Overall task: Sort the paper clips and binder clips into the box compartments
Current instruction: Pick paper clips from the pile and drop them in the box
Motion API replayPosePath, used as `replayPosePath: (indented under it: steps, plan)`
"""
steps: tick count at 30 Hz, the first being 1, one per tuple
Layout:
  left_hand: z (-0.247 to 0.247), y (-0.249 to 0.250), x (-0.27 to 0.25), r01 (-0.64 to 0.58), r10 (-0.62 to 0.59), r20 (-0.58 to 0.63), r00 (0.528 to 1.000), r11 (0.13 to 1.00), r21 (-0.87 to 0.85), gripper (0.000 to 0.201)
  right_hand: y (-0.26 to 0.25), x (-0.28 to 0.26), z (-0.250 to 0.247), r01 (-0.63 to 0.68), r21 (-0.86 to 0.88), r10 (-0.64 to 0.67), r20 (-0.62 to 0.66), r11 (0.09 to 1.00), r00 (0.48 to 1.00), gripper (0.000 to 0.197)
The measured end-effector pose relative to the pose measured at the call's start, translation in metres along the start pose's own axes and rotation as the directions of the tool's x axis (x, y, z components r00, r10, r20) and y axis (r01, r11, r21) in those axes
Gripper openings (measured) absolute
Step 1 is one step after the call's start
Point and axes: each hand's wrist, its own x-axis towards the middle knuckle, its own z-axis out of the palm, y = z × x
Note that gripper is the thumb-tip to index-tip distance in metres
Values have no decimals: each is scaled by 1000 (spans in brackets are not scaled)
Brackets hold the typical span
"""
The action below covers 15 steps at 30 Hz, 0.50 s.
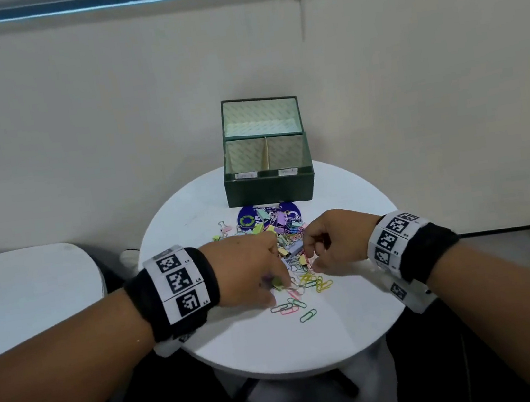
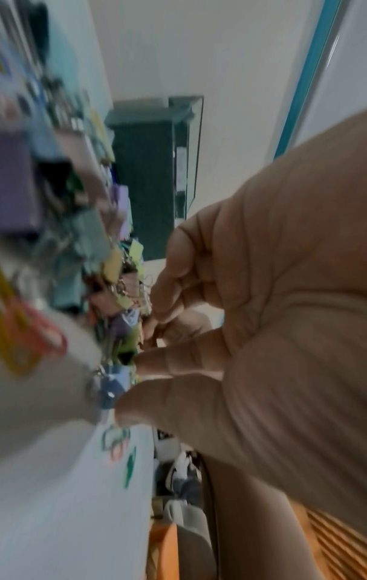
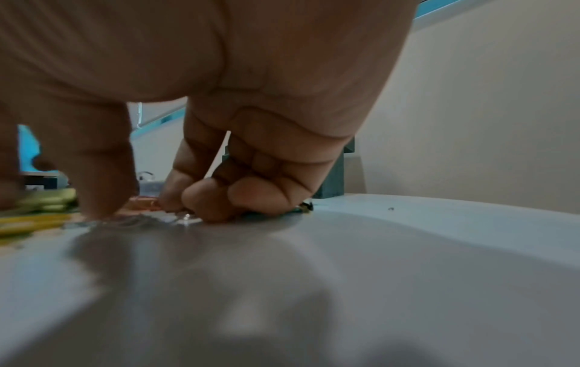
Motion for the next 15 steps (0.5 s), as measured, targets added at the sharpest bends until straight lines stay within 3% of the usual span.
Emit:
replayPosePath:
  steps: [4,8,11,15]
  plan:
    - [-4,-4,-2,52,-51,-19,999,999,15,28,4,0,2,24,5,-24,27,1000,999,20]
    - [-1,12,-3,30,-30,-11,1000,1000,11,23,3,2,3,68,-70,-71,-40,995,997,7]
    - [7,22,-1,42,-46,41,998,995,88,32,5,3,8,89,-102,-100,-103,991,990,12]
    - [11,25,1,-17,14,23,1000,988,155,18,7,4,9,119,-105,-134,-150,987,979,15]
